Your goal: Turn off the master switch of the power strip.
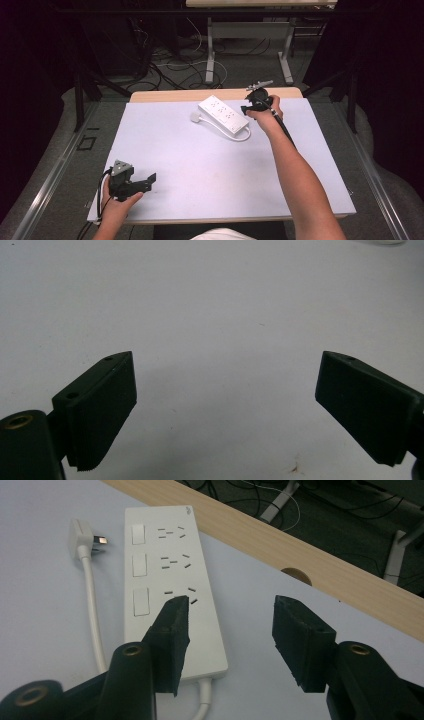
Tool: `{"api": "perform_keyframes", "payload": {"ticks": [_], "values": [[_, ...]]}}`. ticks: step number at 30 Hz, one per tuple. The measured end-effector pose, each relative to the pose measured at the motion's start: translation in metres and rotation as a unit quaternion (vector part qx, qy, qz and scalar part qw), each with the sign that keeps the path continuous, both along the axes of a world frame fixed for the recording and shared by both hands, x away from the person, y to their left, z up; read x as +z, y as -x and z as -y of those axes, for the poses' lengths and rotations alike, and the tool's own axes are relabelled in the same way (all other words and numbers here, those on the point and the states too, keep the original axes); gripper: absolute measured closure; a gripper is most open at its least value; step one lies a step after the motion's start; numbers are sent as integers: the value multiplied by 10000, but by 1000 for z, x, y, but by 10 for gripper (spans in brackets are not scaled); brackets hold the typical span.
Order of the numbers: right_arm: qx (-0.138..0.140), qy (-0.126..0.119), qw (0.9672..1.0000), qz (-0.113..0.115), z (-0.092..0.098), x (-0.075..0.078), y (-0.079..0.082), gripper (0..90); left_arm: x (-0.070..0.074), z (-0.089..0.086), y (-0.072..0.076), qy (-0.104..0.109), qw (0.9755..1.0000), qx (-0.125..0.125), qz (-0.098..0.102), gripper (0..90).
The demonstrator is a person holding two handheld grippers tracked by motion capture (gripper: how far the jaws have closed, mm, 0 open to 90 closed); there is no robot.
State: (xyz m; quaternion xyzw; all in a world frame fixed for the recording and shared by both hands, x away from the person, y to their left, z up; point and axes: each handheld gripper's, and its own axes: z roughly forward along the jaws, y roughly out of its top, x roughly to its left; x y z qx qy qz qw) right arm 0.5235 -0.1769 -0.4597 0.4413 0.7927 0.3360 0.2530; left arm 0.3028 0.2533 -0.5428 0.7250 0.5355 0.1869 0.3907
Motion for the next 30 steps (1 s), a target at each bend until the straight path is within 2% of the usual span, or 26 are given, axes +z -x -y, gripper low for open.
{"api": "perform_keyframes", "payload": {"ticks": [3, 6, 8, 14, 17, 20, 22, 23, 24, 27, 28, 29, 30], "values": [[-27, -53, 10000, -48, -2, -3, -2, 487, 0, 0, 0, 2, 10000, 9, -13, 96], [-29, -2, 10000, -57, -3, -7, -4, 488, 0, 0, 0, 6, 10000, 5, -19, 97], [-22, -69, 9999, -137, -4, -9, -5, 498, 0, -1, 0, 1, 10000, -1, -28, 97], [3, -25, 9994, -349, -9, -19, -8, 515, 0, -1, 0, 6, 10000, 21, -26, 98], [123, 120, 9994, -293, -12, -22, -9, 528, 0, -1, 0, 15, 10000, 24, -27, 98], [122, 181, 9991, -368, -14, -25, -10, 533, -1, -1, 0, 34, 10000, 35, -30, 99], [61, 67, 9985, -531, -16, -30, -12, 564, -1, -1, 0, 39, 10000, 37, -34, 99], [61, 67, 9985, -531, -16, -30, -12, 564, -1, -1, 0, 45, 10000, 39, -33, 99], [66, 57, 9977, -666, -17, -32, -12, 573, -1, -1, 0, 45, 10000, 41, -34, 100], [52, 100, 9974, -718, -19, -34, -12, 586, -1, -1, 0, 26, 10000, 28, -67, 101], [130, -8, 9975, -694, -20, -37, -12, 607, -1, -1, 0, 31, 10000, 32, -54, 101], [129, 100, 9965, -816, -21, -36, -11, 626, -1, -1, 0, 22, 10000, 26, -69, 101], [133, 58, 9960, -882, -23, -37, -11, 648, -1, -1, 0, 18, 10000, 25, -72, 101]]}}
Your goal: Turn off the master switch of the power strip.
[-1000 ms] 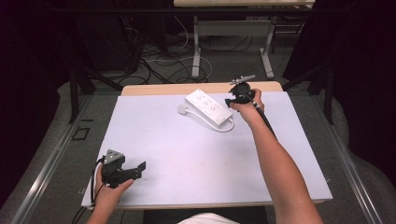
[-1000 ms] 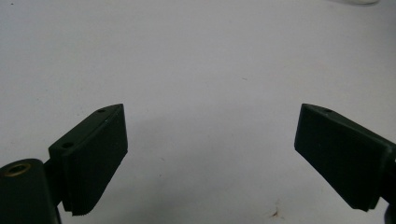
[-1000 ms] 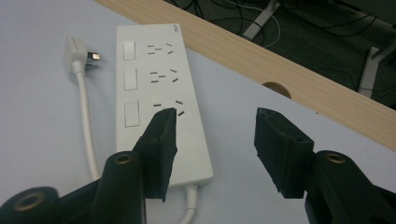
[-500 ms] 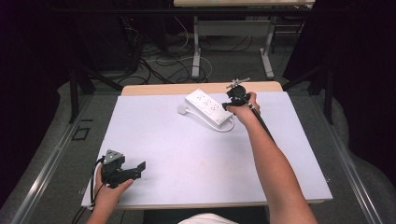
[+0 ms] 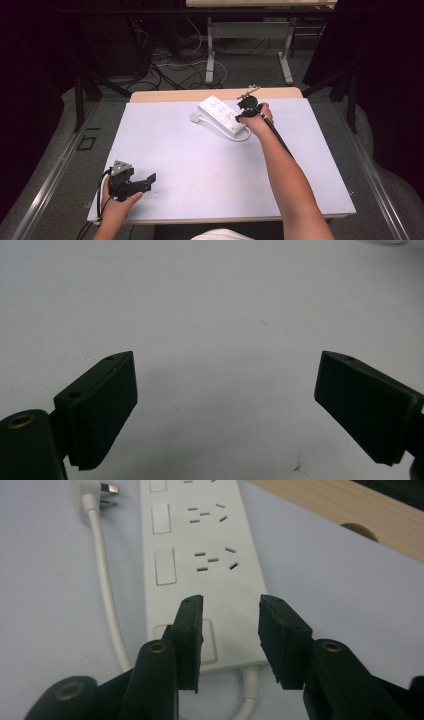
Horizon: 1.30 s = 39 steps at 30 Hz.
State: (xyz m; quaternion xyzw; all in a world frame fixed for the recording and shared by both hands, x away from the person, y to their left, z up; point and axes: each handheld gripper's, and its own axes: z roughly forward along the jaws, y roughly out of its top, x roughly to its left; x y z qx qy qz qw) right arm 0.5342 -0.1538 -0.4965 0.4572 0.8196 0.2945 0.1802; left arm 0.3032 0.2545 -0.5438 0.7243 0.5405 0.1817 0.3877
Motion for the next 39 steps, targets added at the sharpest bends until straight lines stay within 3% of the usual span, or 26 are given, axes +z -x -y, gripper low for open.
{"api": "perform_keyframes", "payload": {"ticks": [5, 10, 14, 15, 17, 18, 22, 39], "values": [[145, 87, 9998, -59, -4, -2, 0, 704, 0, 1, 0, -3, 10000, -5, 16, 106], [162, -26, 9997, -188, -6, -3, 1, 779, 0, 0, 0, -24, 10000, -22, 11, 107], [173, -55, 9997, -171, -8, -5, 1, 806, 0, 0, 0, -18, 10000, -15, 15, 109], [196, 57, 9996, -185, -8, -5, 1, 822, 0, 0, 0, -17, 10000, -17, 16, 110], [237, -41, 9996, -140, -10, -7, 1, 839, 0, 1, 1, -5, 10000, -11, 19, 110], [205, 70, 9994, -257, -11, -6, 2, 849, 0, 0, 1, -18, 10000, -21, 15, 110], [251, 154, 9992, -259, -14, -7, 3, 900, 0, 0, 1, 2, 10000, -5, 14, 111], [240, 229, 9990, -311, -19, -17, 1, 900, -1, 0, 0, -51, 10000, -31, -10, 129]]}}
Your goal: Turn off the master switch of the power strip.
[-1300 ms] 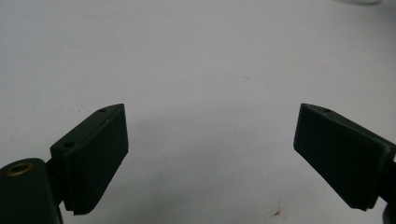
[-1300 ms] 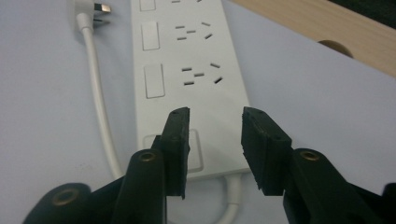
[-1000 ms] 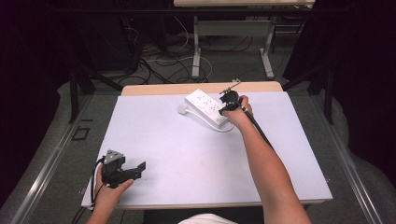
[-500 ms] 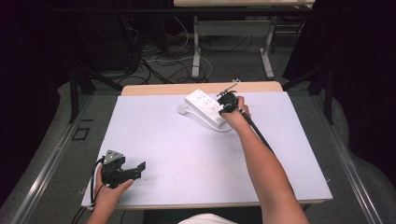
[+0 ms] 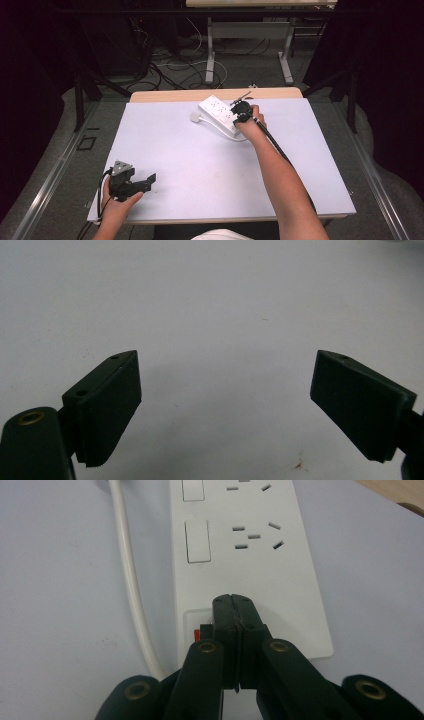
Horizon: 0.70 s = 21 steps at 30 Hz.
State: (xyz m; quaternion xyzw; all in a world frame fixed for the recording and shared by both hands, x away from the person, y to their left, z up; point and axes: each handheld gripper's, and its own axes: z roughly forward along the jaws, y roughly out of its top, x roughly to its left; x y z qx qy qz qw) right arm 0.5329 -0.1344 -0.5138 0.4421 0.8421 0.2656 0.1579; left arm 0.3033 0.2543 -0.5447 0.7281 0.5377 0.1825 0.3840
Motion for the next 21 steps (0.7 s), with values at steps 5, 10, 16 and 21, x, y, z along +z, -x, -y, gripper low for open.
{"api": "perform_keyframes", "payload": {"ticks": [5, 10, 16, 21], "values": [[7, -9, 10000, -59, -2, -3, -1, 900, 0, 0, 0, 13, 10000, 25, 16, 129], [9, 76, 9999, -111, -1, -4, -1, 900, 0, 0, 1, 4, 10000, 22, 28, 129], [-64, 26, 9999, -100, -1, -5, 0, 900, 0, 0, 1, -8, 10000, 34, 23, 129], [-46, -41, 9999, 95, -2, -9, 0, 900, 0, -1, 1, -13, 10000, 40, 18, 129]]}}
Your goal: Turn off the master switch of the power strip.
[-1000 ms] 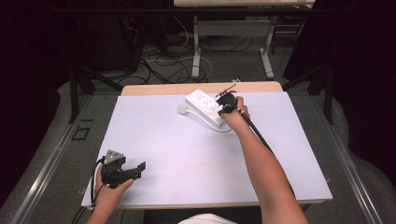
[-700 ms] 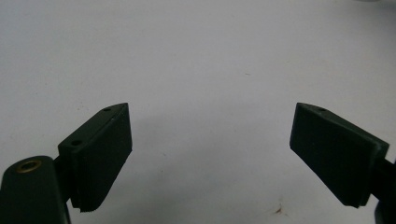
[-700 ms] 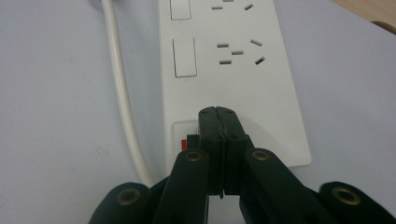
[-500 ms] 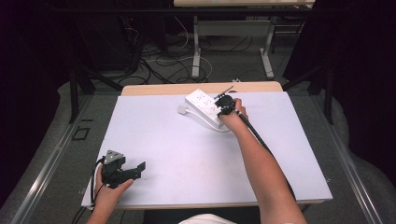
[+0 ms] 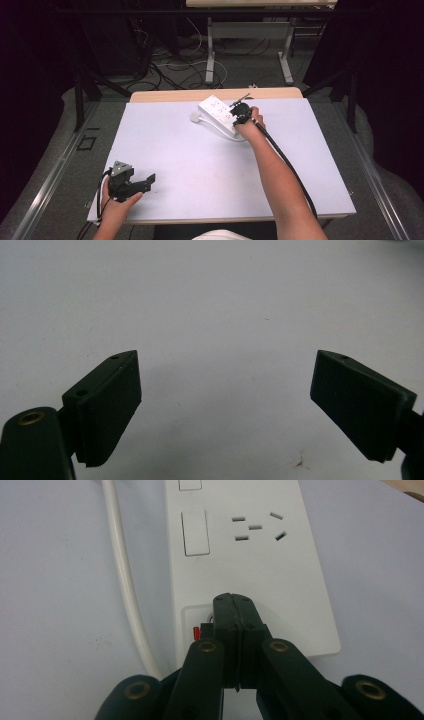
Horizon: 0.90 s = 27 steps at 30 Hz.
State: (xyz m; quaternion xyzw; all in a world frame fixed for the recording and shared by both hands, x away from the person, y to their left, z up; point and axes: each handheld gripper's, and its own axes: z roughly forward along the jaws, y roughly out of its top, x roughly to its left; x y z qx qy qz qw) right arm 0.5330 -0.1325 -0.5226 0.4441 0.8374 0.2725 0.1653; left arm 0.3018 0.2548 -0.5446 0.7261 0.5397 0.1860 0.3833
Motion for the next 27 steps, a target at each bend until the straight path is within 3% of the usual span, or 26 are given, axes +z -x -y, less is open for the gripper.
{"api": "perform_keyframes", "payload": {"ticks": [1, 2, 3, 4, 5, 7, 9, 18, 27], "values": [[0, 0, 10000, 0, 0, 0, 0, 900, 0, -1, 0, -26, 10000, -20, -14, 129], [-11, 163, 9998, -146, 0, 3, 1, 900, 0, 0, 0, -7, 10000, 1, -19, 129], [43, 52, 9999, -90, 0, 2, 0, 900, 0, 0, 0, -15, 10000, -3, -15, 129], [4, 211, 9996, -200, 1, 5, 0, 900, 0, 0, 0, -17, 10000, -10, -10, 129], [-84, 119, 9999, -32, 0, 5, 0, 895, 0, 0, 0, -15, 10000, -7, -13, 129], [-48, 43, 10000, 10, 1, 4, -1, 880, 0, 0, 0, -15, 10000, -9, -23, 129], [-82, 140, 9998, -142, 2, 7, -1, 872, -1, 0, -1, -2, 10000, 5, -19, 129], [-238, -61, 9995, -178, 1, 9, 1, 843, -1, 1, -1, 15, 10000, -5, -17, 129], [-130, -102, 9998, -96, 2, 9, 0, 776, -1, 2, -2, 26, 10000, 15, 16, 129]]}}
